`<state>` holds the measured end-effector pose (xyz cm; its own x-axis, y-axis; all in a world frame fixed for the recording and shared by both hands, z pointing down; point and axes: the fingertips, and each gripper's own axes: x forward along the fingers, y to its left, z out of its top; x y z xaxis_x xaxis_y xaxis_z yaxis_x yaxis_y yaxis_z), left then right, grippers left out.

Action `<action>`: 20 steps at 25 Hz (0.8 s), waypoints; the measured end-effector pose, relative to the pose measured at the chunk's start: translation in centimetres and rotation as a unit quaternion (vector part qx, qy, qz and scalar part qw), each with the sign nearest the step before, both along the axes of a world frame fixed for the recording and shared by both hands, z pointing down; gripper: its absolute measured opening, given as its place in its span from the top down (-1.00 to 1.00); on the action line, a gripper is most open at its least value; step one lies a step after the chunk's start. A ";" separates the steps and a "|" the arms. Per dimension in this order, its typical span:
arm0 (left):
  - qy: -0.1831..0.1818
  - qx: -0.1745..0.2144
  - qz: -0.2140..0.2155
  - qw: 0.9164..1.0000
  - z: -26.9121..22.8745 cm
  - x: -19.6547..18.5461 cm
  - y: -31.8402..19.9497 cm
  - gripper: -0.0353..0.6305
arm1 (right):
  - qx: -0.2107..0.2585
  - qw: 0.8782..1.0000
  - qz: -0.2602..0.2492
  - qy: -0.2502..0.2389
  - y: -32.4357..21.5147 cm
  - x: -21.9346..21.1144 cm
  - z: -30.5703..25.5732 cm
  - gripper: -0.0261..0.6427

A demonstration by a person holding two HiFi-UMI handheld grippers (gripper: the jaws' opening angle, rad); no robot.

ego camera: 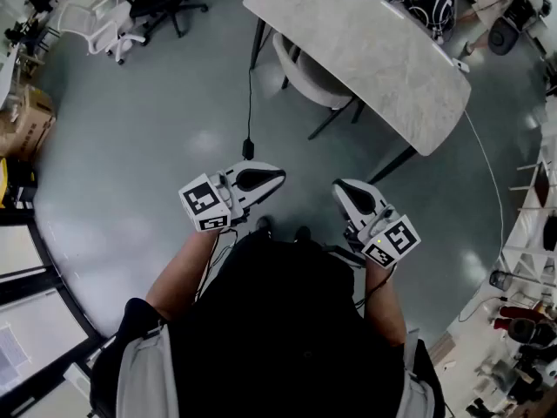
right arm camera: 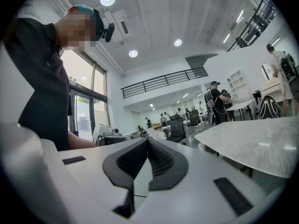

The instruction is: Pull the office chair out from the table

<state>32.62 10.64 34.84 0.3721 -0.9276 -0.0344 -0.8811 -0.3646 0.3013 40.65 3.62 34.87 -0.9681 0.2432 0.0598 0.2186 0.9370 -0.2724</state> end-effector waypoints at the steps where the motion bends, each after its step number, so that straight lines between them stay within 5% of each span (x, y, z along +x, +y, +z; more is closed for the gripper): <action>1: -0.004 0.004 0.001 1.000 0.1 -0.9 -0.1 0.86 | 0.007 1.000 0.003 0.002 0.2 -0.3 0.6 0.86; 6: -0.015 0.012 0.004 1.000 0.5 -3.5 0.9 0.86 | 0.027 0.999 -0.009 0.019 2.3 -2.0 3.0 0.87; 20: -0.020 -0.001 0.040 0.999 0.9 -0.9 0.4 0.86 | 0.039 0.999 -0.011 0.005 2.0 -3.4 2.1 0.86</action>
<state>31.70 11.01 35.73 0.4456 -0.8951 -0.0164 -0.8608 -0.4335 0.2665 37.26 5.61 37.01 -0.9620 0.2585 0.0884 0.2368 0.9504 -0.2018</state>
